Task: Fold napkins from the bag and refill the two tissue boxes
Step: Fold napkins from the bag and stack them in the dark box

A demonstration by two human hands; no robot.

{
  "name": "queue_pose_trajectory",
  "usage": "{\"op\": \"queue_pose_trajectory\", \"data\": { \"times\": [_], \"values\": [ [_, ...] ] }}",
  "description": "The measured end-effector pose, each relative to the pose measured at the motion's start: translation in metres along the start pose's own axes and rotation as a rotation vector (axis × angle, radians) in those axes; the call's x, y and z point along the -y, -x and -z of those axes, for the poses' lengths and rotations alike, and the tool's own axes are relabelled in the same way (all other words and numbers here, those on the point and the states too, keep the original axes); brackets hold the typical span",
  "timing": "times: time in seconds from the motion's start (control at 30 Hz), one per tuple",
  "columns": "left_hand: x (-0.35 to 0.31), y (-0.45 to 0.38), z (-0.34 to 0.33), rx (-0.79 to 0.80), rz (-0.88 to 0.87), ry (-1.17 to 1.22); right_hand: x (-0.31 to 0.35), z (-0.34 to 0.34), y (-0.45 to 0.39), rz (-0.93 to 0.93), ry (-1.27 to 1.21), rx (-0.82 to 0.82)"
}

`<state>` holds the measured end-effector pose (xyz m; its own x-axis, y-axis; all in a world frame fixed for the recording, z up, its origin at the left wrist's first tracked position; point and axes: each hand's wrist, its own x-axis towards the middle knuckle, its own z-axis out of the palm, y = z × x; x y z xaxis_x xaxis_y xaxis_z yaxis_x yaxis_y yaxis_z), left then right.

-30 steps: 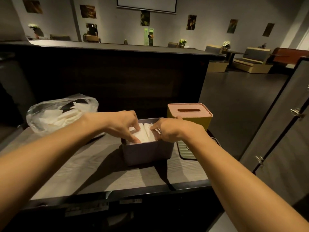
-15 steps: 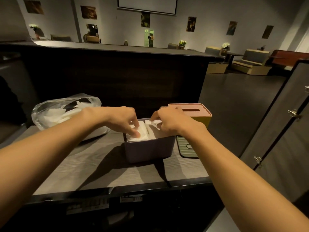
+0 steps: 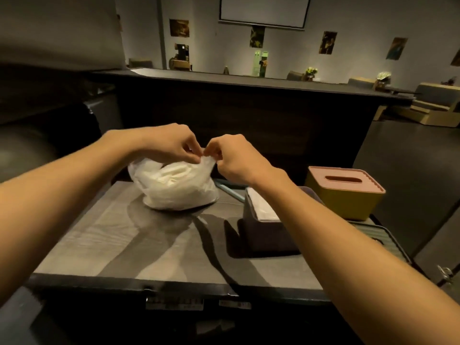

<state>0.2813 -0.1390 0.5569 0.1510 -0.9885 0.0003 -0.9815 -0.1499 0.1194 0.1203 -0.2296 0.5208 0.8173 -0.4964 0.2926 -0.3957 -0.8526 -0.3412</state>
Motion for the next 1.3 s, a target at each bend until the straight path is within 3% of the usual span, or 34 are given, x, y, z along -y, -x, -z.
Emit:
{"op": "queue_pose_trajectory", "data": {
  "times": [0.17,0.4,0.67,1.03,1.3],
  "values": [
    [0.064,0.009,0.003,0.035,0.098,0.019,0.027,-0.036,-0.048,0.069,0.049,0.05],
    [0.1,-0.012,-0.052,0.138,0.106,0.027,0.02,-0.08,-0.087,0.025,0.223,0.377],
    [0.112,-0.022,-0.069,0.135,0.108,0.118,0.006,-0.097,-0.093,0.123,0.149,0.098],
    [0.118,-0.026,-0.063,0.018,0.116,0.038,0.009,-0.087,-0.086,0.139,0.104,0.134],
    [0.1,-0.016,-0.04,-0.121,0.126,0.088,0.012,-0.082,-0.086,0.151,0.03,-0.06]
  ]
}}
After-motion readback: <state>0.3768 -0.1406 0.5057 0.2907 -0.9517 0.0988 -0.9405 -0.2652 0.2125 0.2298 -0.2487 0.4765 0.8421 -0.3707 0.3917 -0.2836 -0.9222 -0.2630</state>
